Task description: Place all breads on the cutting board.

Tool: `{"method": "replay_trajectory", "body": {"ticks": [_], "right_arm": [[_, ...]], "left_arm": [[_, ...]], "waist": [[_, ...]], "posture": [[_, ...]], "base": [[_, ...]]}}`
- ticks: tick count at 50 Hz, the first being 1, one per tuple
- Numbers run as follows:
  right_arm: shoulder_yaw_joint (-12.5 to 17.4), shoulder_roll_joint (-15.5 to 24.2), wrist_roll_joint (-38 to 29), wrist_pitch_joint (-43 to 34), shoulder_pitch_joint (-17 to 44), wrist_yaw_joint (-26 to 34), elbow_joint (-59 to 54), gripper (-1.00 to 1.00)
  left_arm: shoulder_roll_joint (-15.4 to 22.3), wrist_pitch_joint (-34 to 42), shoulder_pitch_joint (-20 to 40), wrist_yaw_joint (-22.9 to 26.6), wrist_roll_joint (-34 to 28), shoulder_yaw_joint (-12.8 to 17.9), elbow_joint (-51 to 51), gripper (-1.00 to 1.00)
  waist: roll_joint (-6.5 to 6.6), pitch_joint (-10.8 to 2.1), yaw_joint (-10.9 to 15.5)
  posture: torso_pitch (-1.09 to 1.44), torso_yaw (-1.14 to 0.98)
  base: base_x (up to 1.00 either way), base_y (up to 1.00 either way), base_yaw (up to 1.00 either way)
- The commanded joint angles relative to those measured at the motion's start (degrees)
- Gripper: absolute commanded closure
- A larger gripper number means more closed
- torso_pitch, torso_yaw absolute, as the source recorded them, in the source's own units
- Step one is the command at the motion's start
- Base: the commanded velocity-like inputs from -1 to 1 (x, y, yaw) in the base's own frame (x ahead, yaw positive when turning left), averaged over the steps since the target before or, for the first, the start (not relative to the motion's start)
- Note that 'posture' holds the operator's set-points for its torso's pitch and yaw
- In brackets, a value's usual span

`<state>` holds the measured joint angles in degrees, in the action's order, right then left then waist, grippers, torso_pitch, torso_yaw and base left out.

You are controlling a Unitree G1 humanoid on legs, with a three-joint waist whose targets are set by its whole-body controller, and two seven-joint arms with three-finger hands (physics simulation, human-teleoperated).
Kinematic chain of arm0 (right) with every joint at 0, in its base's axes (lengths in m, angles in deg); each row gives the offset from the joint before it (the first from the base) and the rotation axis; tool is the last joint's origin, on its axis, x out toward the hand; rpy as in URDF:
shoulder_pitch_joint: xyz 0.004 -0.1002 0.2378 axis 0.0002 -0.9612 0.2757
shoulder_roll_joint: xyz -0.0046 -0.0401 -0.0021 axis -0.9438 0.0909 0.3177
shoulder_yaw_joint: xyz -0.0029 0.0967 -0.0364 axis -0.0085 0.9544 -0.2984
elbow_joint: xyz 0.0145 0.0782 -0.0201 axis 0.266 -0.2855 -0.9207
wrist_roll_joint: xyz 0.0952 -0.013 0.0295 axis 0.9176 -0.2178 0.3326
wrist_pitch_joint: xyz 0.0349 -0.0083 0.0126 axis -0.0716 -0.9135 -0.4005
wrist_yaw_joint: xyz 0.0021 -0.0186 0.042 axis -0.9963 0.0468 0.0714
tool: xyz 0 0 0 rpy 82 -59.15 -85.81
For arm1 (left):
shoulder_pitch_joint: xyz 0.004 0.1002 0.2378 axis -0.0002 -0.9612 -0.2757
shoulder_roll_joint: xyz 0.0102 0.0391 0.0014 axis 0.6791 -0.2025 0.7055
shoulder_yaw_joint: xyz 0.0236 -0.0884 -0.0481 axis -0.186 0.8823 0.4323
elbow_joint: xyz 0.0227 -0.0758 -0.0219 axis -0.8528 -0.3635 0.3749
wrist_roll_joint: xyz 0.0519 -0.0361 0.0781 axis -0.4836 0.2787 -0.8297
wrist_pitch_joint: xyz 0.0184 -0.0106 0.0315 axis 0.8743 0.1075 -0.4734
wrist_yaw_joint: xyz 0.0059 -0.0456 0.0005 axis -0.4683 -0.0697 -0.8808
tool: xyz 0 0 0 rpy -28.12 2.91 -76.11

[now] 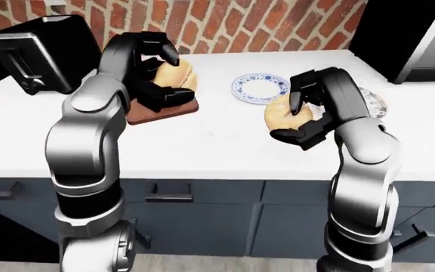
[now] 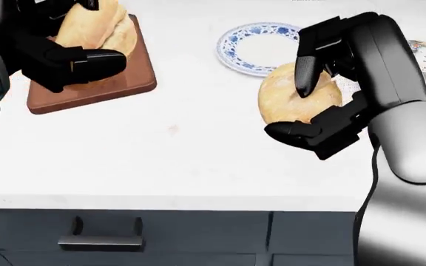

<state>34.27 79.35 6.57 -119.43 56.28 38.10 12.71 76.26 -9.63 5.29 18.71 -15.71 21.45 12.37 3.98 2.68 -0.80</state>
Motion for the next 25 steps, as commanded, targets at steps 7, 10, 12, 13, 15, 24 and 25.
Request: {"method": "replay_trajectory", "body": {"ticks": [7,10,12,13,15,24,25], "right_arm": [[1.1,0.6,0.5,2.0,1.8,-1.9,1.3,1.00],[1.1,0.6,0.7,2.1,1.6,-2.2,1.4,1.00],[1.1,0.7,0.9,2.2,1.6,-2.3,1.3,1.00],[1.0,0.7,0.8,1.9,1.8,-2.1,1.5,1.00],[1.0,0.7,0.9,1.9,1.7,-2.2,1.5,1.00],[0.7,0.9,0.3,1.8,1.3,-1.8,1.6,1.00],[0.7,0.9,0.2,1.9,1.2,-1.7,1.5,1.00]], "left_arm": [[0.2,-2.4,2.1,-0.5,0.3,-0.1,1.9,1.00],[0.1,-2.8,1.9,-0.5,0.4,-0.1,1.7,1.00],[0.2,-2.7,1.9,-0.5,0.4,0.0,1.7,1.00],[0.1,-2.4,1.9,-0.4,0.6,0.1,2.0,1.00],[0.1,-2.1,1.9,-0.5,0.9,0.1,2.2,1.00],[0.1,-1.8,1.9,-0.7,1.1,0.0,2.6,1.00],[0.2,-1.7,2.0,-0.6,1.1,0.1,2.6,1.00]], "waist": [[-3.16,-1.66,-0.2],[-4.42,-1.69,0.0],[-4.67,-1.95,0.1],[-4.65,-2.13,0.1],[-3.66,-2.44,0.1],[-5.54,-2.25,0.0],[-6.38,-2.39,0.3]], "posture": [[0.00,0.00],[0.00,0.00],[0.00,0.00],[0.00,0.00],[0.00,0.00],[0.00,0.00],[0.00,0.00]], "base": [[0.00,0.44,0.00],[0.00,0.40,0.00],[0.00,0.22,0.00],[0.00,0.10,0.00],[0.00,0.06,0.00],[0.00,0.21,0.00],[0.00,0.35,0.00]]}}
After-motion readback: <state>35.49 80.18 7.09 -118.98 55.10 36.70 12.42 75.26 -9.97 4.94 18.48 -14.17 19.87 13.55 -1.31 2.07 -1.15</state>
